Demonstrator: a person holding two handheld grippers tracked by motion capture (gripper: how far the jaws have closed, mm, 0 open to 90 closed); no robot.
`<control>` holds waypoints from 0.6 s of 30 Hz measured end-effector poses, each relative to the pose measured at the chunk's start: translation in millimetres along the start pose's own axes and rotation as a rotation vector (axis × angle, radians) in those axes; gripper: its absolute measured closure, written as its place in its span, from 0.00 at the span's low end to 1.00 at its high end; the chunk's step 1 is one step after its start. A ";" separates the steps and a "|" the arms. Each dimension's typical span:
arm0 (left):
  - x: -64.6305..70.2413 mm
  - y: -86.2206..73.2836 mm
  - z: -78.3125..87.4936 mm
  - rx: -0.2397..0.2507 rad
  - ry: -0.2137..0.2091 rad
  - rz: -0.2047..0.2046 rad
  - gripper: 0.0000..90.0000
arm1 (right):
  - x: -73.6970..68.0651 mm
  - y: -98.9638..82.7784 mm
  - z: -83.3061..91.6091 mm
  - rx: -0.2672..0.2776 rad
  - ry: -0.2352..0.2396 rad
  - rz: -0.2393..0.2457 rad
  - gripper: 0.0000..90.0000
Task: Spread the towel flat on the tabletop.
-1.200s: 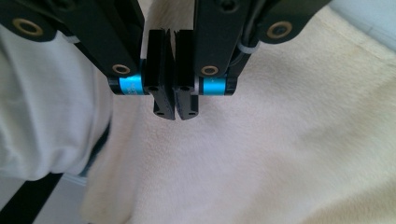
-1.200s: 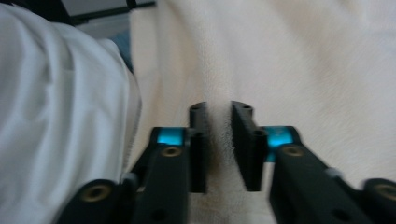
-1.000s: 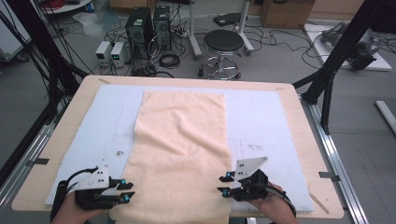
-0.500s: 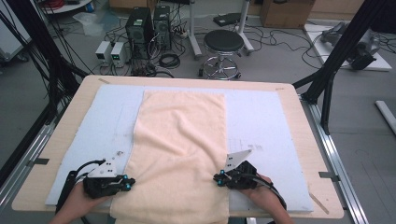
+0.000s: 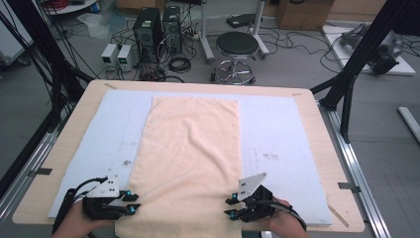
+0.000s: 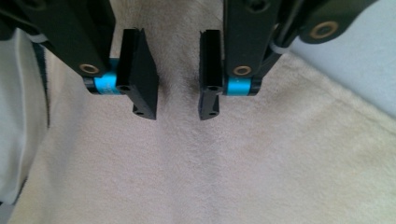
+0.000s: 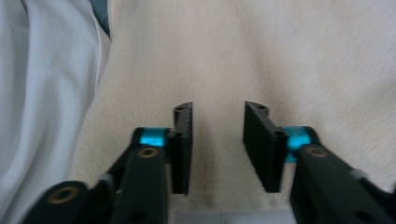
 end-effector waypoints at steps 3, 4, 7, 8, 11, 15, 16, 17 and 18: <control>-0.3 -0.2 0.8 -0.009 -0.007 0.007 0.93 | -2.4 -1.6 -0.3 -0.017 0.010 0.026 0.97; 1.5 -0.1 1.1 -0.009 -0.004 0.005 0.94 | -2.6 -2.1 0.1 -0.019 0.012 0.032 0.97; 10.2 -1.2 3.4 -0.006 -0.040 0.004 0.94 | -5.0 -5.9 3.7 -0.034 0.046 0.029 0.98; 11.4 -1.1 4.4 -0.004 -0.049 0.004 0.94 | -6.3 -7.2 5.3 -0.032 0.060 0.028 0.98; 7.6 2.1 5.9 0.018 -0.043 0.022 0.85 | -4.6 -5.3 13.1 0.023 0.074 0.003 0.89; -4.5 10.6 5.8 0.044 -0.005 0.041 0.73 | 10.7 2.0 22.7 0.088 0.013 -0.067 0.76; -7.4 13.2 5.7 0.054 0.009 0.047 0.71 | 15.1 3.4 24.4 0.098 -0.003 -0.074 0.75; -10.8 15.6 5.5 0.061 0.020 0.048 0.69 | 19.7 4.8 25.5 0.107 -0.020 -0.085 0.72; -14.0 17.9 5.3 0.072 0.034 0.059 0.67 | 24.6 6.1 26.2 0.119 -0.038 -0.101 0.69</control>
Point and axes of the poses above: each handheld gripper's, and its own axes: z roughly backward along the jaws, y roughly out of its top, x roughly to its right, the point moved 6 cm from there along -z, roughly forward along the jaws, and after that the axes turned 5 degrees about -z, right-handed, at the moved point
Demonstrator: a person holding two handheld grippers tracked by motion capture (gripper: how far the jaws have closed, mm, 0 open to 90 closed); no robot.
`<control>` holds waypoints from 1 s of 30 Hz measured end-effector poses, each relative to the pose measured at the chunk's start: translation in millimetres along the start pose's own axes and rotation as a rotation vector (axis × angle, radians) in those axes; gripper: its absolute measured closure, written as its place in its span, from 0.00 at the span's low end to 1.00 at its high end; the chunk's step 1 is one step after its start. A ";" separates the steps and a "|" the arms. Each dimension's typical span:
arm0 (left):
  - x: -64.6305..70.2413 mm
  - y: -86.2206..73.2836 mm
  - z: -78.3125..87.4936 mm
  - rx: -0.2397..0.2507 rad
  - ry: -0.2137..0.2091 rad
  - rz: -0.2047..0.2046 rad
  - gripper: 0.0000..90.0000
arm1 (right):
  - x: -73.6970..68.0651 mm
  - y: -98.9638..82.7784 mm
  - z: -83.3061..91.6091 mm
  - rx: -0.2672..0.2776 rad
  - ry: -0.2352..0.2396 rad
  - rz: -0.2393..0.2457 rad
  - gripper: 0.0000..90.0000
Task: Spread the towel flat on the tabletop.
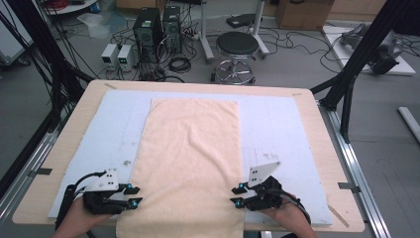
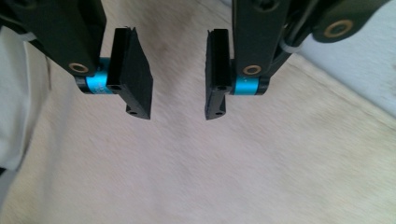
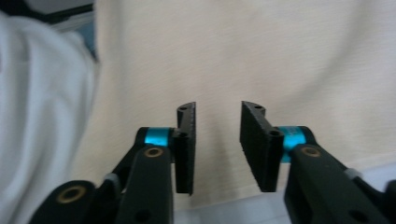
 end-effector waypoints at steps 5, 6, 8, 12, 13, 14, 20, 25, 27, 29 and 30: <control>-20.2 10.1 -2.4 0.030 0.043 0.043 0.59 | 25.0 7.4 1.3 0.053 -0.072 -0.065 0.63; -25.4 12.5 -3.4 0.037 0.049 0.050 0.59 | 29.6 8.3 1.8 0.061 -0.085 -0.079 0.61; -32.4 15.5 -5.5 0.037 0.065 0.064 0.55 | 39.7 9.9 2.6 0.070 -0.116 -0.099 0.57; -47.0 22.5 -10.9 0.040 0.085 0.088 0.47 | 57.4 14.1 3.6 0.079 -0.159 -0.133 0.45; -50.2 24.2 -12.2 0.042 0.088 0.098 0.45 | 61.4 15.6 3.7 0.082 -0.167 -0.147 0.42; -53.3 25.8 -13.2 0.045 0.091 0.108 0.43 | 65.8 17.4 4.1 0.089 -0.178 -0.156 0.39; -71.3 32.2 -15.9 0.079 0.121 0.163 0.37 | 84.8 35.1 7.4 0.117 -0.205 -0.170 0.29; -83.3 42.0 -14.1 0.101 0.127 0.177 0.36 | 97.4 51.8 6.3 0.127 -0.213 -0.169 0.25; -88.6 46.5 -14.3 0.104 0.131 0.182 0.36 | 100.0 57.2 4.0 0.125 -0.210 -0.162 0.25; -93.7 51.9 -14.9 0.093 0.134 0.180 0.36 | 102.8 61.7 1.3 0.120 -0.213 -0.156 0.25; -95.9 54.2 -14.6 0.088 0.134 0.173 0.36 | 104.6 64.6 -0.6 0.120 -0.213 -0.155 0.24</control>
Point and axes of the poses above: each handheld gripper's, and its own axes: z roughly backward along the jaws, y roughly out of its top, x roughly to its right, the point moved 6 cm from there along -z, roughly forward along the jaws, and after that the axes turned 5 degrees about -z, right-handed, at the moved point
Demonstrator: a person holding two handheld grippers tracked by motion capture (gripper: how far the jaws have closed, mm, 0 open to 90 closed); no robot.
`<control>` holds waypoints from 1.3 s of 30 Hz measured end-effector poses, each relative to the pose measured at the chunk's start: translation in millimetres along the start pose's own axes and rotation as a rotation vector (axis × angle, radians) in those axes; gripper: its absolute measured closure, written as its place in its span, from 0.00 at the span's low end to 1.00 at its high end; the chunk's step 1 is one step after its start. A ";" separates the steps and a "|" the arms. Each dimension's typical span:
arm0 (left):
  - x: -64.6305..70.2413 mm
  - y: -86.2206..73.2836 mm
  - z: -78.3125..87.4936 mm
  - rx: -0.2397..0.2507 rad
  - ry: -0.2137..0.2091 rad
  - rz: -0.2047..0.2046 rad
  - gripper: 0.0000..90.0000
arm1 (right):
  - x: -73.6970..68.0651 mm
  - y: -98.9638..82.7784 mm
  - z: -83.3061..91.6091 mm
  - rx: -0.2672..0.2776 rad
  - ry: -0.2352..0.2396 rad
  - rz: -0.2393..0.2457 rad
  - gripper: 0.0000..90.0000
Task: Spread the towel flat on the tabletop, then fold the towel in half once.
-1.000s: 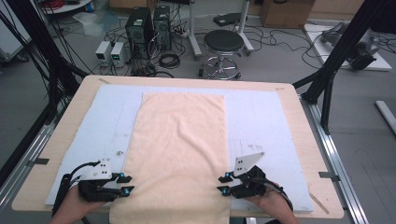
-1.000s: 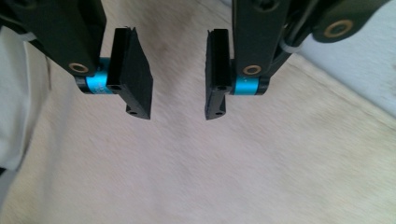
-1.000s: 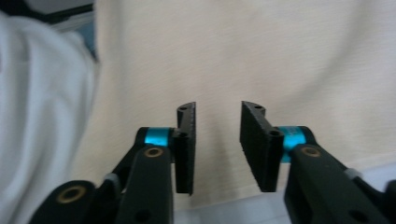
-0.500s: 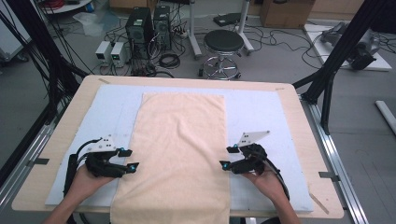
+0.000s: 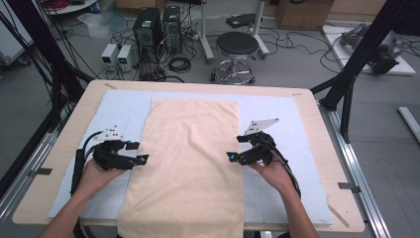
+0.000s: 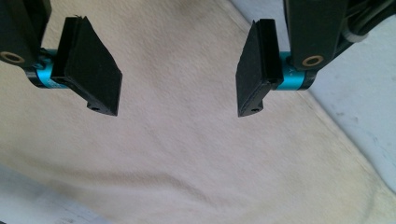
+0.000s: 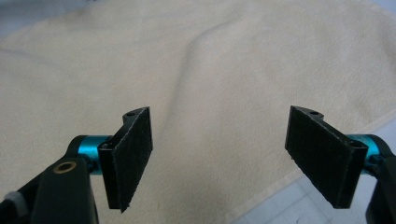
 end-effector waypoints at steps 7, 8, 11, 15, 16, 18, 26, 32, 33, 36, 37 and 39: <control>-12.7 20.5 -5.4 -0.013 -0.005 -0.017 0.36 | 1.5 14.5 -5.4 0.000 0.011 0.023 0.24; -14.8 22.5 -7.1 -0.018 -0.004 -0.011 0.36 | 2.9 15.3 -6.1 -0.001 0.015 0.016 0.24; -24.2 27.5 -11.4 -0.010 -0.005 0.001 0.36 | 11.6 17.3 -9.8 -0.019 0.013 0.002 0.24; -39.5 28.8 -19.1 -0.014 -0.002 0.034 0.36 | 25.3 25.8 -13.8 -0.027 0.014 -0.016 0.24; -43.4 29.9 -20.4 -0.015 -0.002 0.046 0.36 | 28.8 29.5 -14.1 -0.036 0.002 -0.013 0.24; -52.0 33.4 -23.2 -0.015 0.007 0.056 0.36 | 36.5 39.5 -12.2 -0.033 -0.010 -0.007 0.24; -84.2 48.6 -40.8 -0.039 0.063 0.070 0.38 | 73.1 60.3 -14.6 -0.002 -0.070 -0.035 0.27; -99.7 38.1 -60.8 -0.059 0.104 0.075 0.41 | 91.2 45.7 -35.8 -0.061 -0.102 -0.075 0.27; -100.4 36.4 -63.0 -0.064 0.105 0.078 0.41 | 92.9 44.2 -39.3 -0.065 -0.111 -0.079 0.28; -101.5 31.4 -72.9 -0.074 0.111 0.082 0.43 | 98.9 40.4 -46.3 -0.070 -0.127 -0.094 0.32; -101.9 29.5 -76.0 -0.086 0.118 0.076 0.44 | 100.7 37.9 -48.4 -0.082 -0.127 -0.111 0.34; -103.7 25.1 -80.7 -0.113 0.134 0.078 0.44 | 104.1 33.4 -52.8 -0.096 -0.132 -0.135 0.36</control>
Point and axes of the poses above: each handheld gripper's, and its own axes: z roughly backward along the jaws, y roughly out of its top, x roughly to its right, the point moved 6 cm from there along -z, roughly forward along the jaws, and after that the axes turned 5 degrees about -z, right-handed, at the moved point
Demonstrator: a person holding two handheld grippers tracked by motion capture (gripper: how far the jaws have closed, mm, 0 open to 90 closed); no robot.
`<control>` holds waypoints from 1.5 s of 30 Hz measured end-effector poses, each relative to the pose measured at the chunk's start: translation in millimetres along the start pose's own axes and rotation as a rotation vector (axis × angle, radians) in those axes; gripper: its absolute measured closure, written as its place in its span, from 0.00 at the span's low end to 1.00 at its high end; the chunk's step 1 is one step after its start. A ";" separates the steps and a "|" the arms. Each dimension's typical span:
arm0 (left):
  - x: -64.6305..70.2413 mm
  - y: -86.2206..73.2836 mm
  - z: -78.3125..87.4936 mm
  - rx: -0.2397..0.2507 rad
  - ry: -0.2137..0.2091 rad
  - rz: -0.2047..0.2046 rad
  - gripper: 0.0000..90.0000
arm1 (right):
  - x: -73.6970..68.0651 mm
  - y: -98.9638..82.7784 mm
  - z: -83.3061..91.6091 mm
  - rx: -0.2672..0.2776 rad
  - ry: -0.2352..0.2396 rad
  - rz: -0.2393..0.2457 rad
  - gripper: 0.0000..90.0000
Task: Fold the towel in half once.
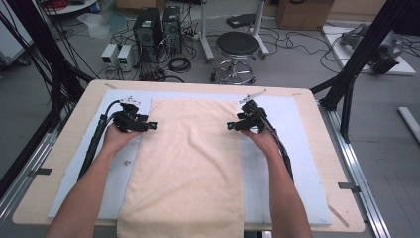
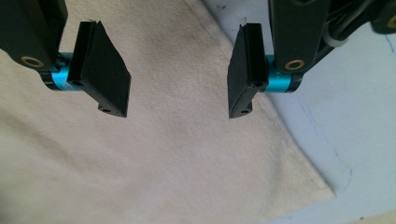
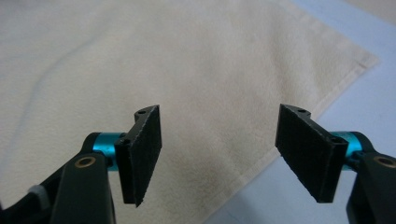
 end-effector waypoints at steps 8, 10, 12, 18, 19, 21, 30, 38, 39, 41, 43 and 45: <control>1.8 -8.7 -13.7 -0.057 0.047 -0.036 0.65 | 6.2 -16.8 -18.4 -0.067 -0.024 0.002 0.54; 0.5 -8.6 -13.3 -0.062 0.066 -0.033 0.73 | 6.2 -18.0 -18.1 -0.047 -0.040 0.008 0.64; 0.4 -8.4 -13.4 -0.061 0.080 -0.020 0.80 | 6.1 -18.7 -17.5 -0.041 -0.030 -0.021 0.73; 1.9 -7.6 -13.8 -0.063 0.062 0.024 0.94 | 1.4 -18.1 -18.2 -0.058 -0.019 -0.015 0.93; 2.1 -7.7 -13.1 -0.064 0.055 0.033 0.95 | 0.2 -18.2 -17.7 -0.067 -0.010 -0.019 0.94; 1.8 -7.6 -11.3 -0.060 0.039 0.042 0.95 | -1.5 -17.3 -15.4 -0.064 0.006 -0.018 0.94; 3.2 7.2 20.9 0.026 -0.028 0.016 0.96 | -7.8 -5.3 12.5 0.023 0.071 -0.018 0.95; 14.9 17.9 57.1 0.080 -0.059 -0.037 0.96 | -27.0 3.3 55.3 0.102 0.136 0.033 0.95; 17.9 18.9 62.0 0.092 -0.060 -0.049 0.96 | -30.0 3.0 58.7 0.100 0.140 0.044 0.95; 24.4 19.9 73.7 0.124 -0.065 -0.058 0.96 | -38.5 3.2 69.8 0.108 0.146 0.079 0.95; 30.0 19.9 83.0 0.140 -0.067 -0.071 0.96 | -46.3 3.6 80.3 0.119 0.160 0.092 0.95; 38.1 18.5 96.1 0.166 -0.072 -0.090 0.96 | -55.6 3.4 92.5 0.122 0.170 0.113 0.95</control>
Point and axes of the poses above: each handheld gripper's, and its own axes: z roughly backward along the jaws, y roughly out of its top, x roughly to its right, the point moved 6 cm from there along -z, roughly forward along the jaws, and after that the axes turned 5 degrees about -z, right-handed, at the moved point
